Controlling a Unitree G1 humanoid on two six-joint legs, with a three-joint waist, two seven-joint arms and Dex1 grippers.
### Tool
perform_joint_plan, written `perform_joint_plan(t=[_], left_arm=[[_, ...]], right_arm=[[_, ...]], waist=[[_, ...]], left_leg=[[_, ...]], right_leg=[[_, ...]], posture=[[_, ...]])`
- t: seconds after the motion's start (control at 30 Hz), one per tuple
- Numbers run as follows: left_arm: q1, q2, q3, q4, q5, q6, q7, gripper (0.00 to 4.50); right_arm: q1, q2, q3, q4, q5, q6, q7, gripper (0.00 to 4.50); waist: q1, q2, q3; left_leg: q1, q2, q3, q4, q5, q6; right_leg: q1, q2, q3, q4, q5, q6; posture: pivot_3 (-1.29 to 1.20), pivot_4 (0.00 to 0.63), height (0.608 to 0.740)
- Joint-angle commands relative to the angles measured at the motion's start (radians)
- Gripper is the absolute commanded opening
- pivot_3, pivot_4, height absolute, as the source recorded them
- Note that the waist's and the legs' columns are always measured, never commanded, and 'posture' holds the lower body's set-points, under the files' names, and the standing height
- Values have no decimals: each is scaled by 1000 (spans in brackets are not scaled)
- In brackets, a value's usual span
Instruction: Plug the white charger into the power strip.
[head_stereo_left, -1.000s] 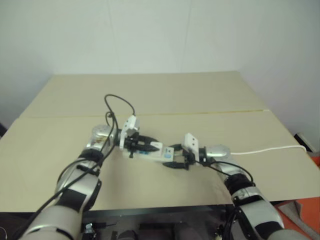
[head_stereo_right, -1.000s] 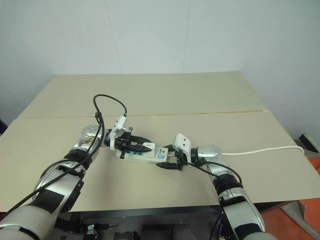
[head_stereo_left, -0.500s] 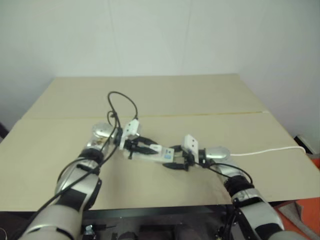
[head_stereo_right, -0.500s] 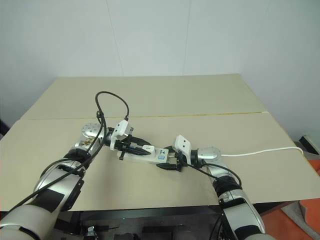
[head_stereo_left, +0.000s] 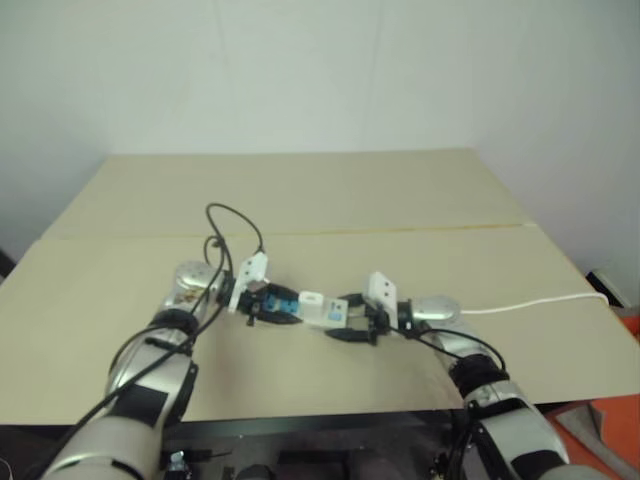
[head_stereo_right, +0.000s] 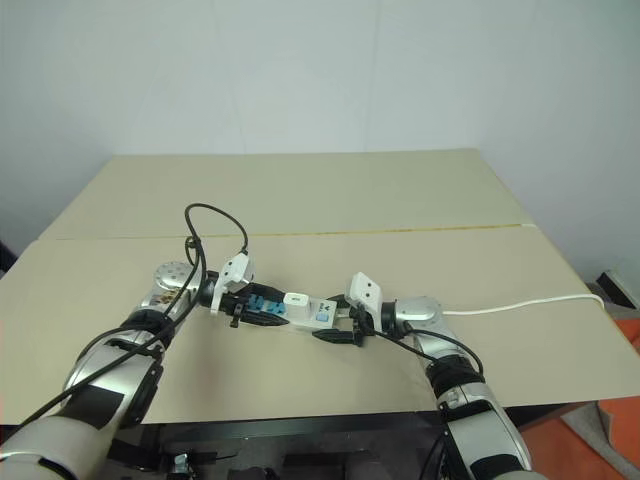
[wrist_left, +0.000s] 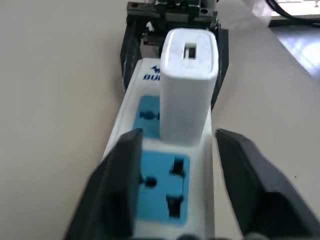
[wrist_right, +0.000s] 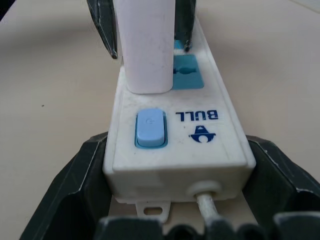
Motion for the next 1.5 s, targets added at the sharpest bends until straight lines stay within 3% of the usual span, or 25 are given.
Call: perform_joint_plan(t=[0.03, 0.1, 0.3, 0.47, 0.5, 0.53, 0.67, 0.93, 1.07, 1.27, 1.5], left_arm=[[22, 2, 3, 41, 69, 1, 2, 3862], [14, 2, 22, 37, 71, 1, -10, 4479], [-15, 12, 80, 8, 39, 4, -29, 4479], [-21, 67, 88, -83, -83, 61, -30, 4479], [-18, 84, 92, -107, -115, 80, -30, 4500], [-12, 105, 95, -130, -144, 95, -30, 4500], [25, 187, 100, -207, -229, 131, -30, 4500], [211, 426, 167, -458, -372, 229, -30, 4500], [411, 559, 245, -655, -435, 300, -30, 4500], [604, 596, 363, -848, -448, 382, -13, 4500], [632, 562, 404, -922, -428, 444, 34, 4500]], right_arm=[[13, 8, 40, 1, -26, 5, 19, 3422], [10, 8, 40, 4, -28, 5, 17, 3422], [5, 8, 37, 10, -29, 5, 13, 3422], [-13, 20, 6, 24, -17, 17, -37, 3422], [-15, 17, 1, 22, -14, 6, -36, 4200], [-16, 12, -4, 16, -17, -5, -45, 4421], [1, -19, -33, -57, 12, 8, -37, 4468], [197, -220, -116, -497, 73, 89, -58, 4468], [332, -405, -266, -719, 198, 190, -7, 4468], [501, -561, -390, -810, 263, 213, 31, 4468], [578, -601, -428, -820, 275, 213, 14, 4468]], waist=[[0, 0, 0], [0, 0, 0], [-3, 0, 0], [-6, -3, 3], [-6, -3, 4], [-5, -3, 6], [-1, -3, 10], [27, 0, 14], [39, 3, 17], [70, 2, 18], [78, 2, 18]], left_leg=[[0, 0, 0, 0, 0, 0], [0, 0, 0, 0, 0, 0], [-1, 0, 0, 0, 0, 0], [-3, 1, 0, 0, 0, 0], [-3, 1, 0, 0, 0, 0], [-3, 1, -1, 0, 0, 0], [-4, 1, 0, 0, 0, 0], [-24, 0, -1, -1, 0, 0], [-24, 0, 1, -3, -1, 0], [-21, 1, 2, -2, -1, -1], [-19, 1, 4, 0, -1, -2]], right_leg=[[0, 0, 0, 0, 0, 0], [0, 0, 0, 0, 0, 0], [-2, 0, 0, 0, 0, 0], [-3, 0, 0, 0, 0, 0], [-3, 1, 0, 0, 0, 0], [-4, 1, 0, 0, 0, 0], [-4, 0, 0, -1, 0, 0], [-22, -3, -3, -2, 1, -1], [-21, -4, -3, -5, -1, 1], [-18, -6, -5, -7, -2, -1], [-17, -5, -3, -6, -2, -1]], posture=[[0, 150, 740], [0, 150, 740], [0, 150, 740], [0, 150, 740], [0, 150, 740], [0, 150, 740], [0, 150, 740], [0, 150, 740], [0, 150, 740], [0, 150, 740], [0, 150, 740]])
